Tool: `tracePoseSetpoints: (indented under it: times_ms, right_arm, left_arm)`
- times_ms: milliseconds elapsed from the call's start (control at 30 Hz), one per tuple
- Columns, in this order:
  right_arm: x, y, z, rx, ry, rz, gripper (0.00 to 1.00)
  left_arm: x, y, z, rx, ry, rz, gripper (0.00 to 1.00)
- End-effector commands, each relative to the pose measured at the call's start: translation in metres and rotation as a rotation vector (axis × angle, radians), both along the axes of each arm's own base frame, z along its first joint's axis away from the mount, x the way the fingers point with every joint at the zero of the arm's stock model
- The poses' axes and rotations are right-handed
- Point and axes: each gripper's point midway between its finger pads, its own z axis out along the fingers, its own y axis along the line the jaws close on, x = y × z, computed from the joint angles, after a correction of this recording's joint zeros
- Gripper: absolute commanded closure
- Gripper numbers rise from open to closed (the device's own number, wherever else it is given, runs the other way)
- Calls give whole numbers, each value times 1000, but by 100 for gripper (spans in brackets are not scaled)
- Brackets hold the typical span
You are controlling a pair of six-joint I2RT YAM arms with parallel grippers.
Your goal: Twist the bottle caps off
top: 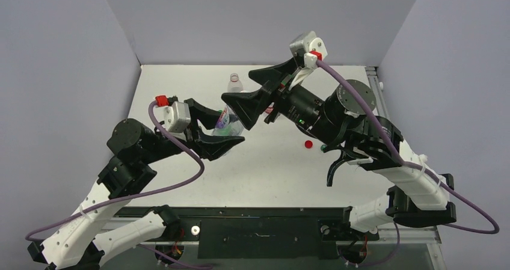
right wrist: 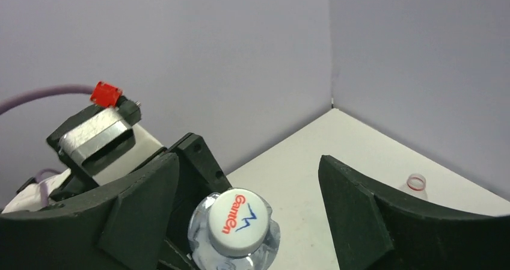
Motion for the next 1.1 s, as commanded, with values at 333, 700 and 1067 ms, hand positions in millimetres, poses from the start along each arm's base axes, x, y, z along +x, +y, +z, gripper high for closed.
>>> tracePoseSetpoints:
  times_ms: [333,700,1067]
  right_arm:
    - [34,2,-2,36,106,-256,32]
    - [32,5,-11,23,130,-233,65]
    - [36,11,-12,20,157,-186,89]
  left_arm:
    - [57,31,0,9,-184,378,75]
    - [53,33,9,-26,-174,372,76]
    - [47,33,18,-49,-166,346,77]
